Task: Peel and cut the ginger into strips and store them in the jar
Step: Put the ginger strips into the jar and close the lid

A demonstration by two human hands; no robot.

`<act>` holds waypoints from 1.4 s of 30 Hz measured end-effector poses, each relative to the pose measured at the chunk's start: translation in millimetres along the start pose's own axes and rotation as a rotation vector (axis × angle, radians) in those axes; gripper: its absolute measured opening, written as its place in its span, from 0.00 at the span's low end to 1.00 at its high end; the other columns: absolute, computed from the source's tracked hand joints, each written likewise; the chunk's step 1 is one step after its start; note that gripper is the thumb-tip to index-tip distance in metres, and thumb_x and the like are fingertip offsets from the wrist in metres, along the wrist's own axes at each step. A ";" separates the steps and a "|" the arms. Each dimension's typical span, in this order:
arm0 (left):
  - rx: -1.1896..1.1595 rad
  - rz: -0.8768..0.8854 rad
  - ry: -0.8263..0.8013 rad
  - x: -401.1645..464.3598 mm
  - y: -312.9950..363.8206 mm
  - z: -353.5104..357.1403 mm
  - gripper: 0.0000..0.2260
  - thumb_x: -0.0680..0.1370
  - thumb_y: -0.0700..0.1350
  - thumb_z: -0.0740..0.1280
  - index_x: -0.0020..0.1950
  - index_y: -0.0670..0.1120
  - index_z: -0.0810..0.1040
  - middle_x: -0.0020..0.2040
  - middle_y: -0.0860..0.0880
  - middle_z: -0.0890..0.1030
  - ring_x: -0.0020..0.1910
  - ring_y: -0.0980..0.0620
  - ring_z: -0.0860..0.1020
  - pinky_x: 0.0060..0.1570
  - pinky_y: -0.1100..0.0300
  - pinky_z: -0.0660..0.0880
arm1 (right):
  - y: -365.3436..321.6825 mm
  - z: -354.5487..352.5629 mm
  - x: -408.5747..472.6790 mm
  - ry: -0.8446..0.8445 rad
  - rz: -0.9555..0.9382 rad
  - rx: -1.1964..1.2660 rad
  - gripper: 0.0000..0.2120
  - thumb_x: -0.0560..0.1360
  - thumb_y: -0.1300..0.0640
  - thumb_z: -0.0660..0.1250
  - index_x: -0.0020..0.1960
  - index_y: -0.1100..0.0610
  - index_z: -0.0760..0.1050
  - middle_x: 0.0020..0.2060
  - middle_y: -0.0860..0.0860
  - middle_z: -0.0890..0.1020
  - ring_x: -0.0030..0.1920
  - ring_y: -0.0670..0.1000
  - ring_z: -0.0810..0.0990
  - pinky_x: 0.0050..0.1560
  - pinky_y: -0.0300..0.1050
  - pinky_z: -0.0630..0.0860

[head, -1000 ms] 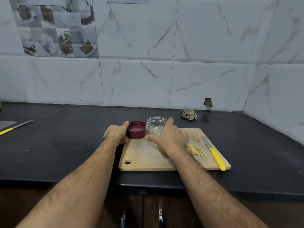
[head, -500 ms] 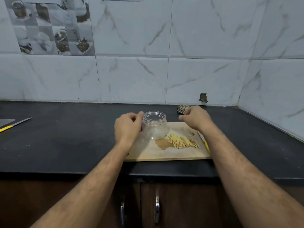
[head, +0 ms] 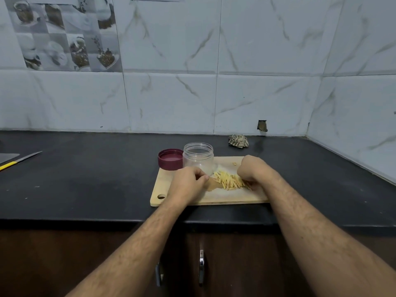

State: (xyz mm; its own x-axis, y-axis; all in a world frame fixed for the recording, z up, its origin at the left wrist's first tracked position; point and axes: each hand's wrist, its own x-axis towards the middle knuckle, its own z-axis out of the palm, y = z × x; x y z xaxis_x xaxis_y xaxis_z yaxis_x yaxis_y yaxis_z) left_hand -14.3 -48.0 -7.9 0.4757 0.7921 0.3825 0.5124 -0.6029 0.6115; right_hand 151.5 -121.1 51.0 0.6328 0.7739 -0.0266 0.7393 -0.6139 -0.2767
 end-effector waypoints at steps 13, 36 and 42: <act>-0.030 -0.019 0.077 -3.0 -2.9 3.5 0.08 0.78 0.49 0.68 0.45 0.49 0.85 0.42 0.55 0.84 0.40 0.59 0.76 0.40 0.65 0.67 | -16.9 9.2 -1.0 -0.050 0.098 -0.059 0.40 0.69 0.24 0.59 0.66 0.54 0.75 0.61 0.51 0.79 0.60 0.55 0.79 0.49 0.48 0.73; -0.179 -0.076 0.099 -5.3 -3.0 2.0 0.11 0.78 0.50 0.67 0.38 0.48 0.83 0.36 0.57 0.82 0.40 0.58 0.78 0.41 0.61 0.70 | -36.4 9.5 -5.6 -0.123 0.009 -0.130 0.11 0.73 0.50 0.70 0.42 0.58 0.76 0.39 0.52 0.81 0.36 0.51 0.81 0.39 0.44 0.80; -0.238 -0.113 0.121 -5.8 -2.6 -0.5 0.14 0.78 0.49 0.67 0.32 0.51 0.78 0.31 0.56 0.80 0.37 0.57 0.78 0.38 0.61 0.69 | -40.1 13.4 -3.3 -0.024 -0.023 -0.143 0.10 0.68 0.54 0.75 0.39 0.56 0.74 0.35 0.50 0.79 0.32 0.48 0.78 0.30 0.40 0.74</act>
State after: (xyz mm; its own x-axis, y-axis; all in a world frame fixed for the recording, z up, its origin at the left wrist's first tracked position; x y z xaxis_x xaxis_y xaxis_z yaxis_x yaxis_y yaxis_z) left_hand -18.8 -50.9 -11.3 0.3290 0.8671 0.3740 0.3682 -0.4824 0.7948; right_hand 116.7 -96.9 49.3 0.6110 0.7903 -0.0453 0.7797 -0.6107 -0.1381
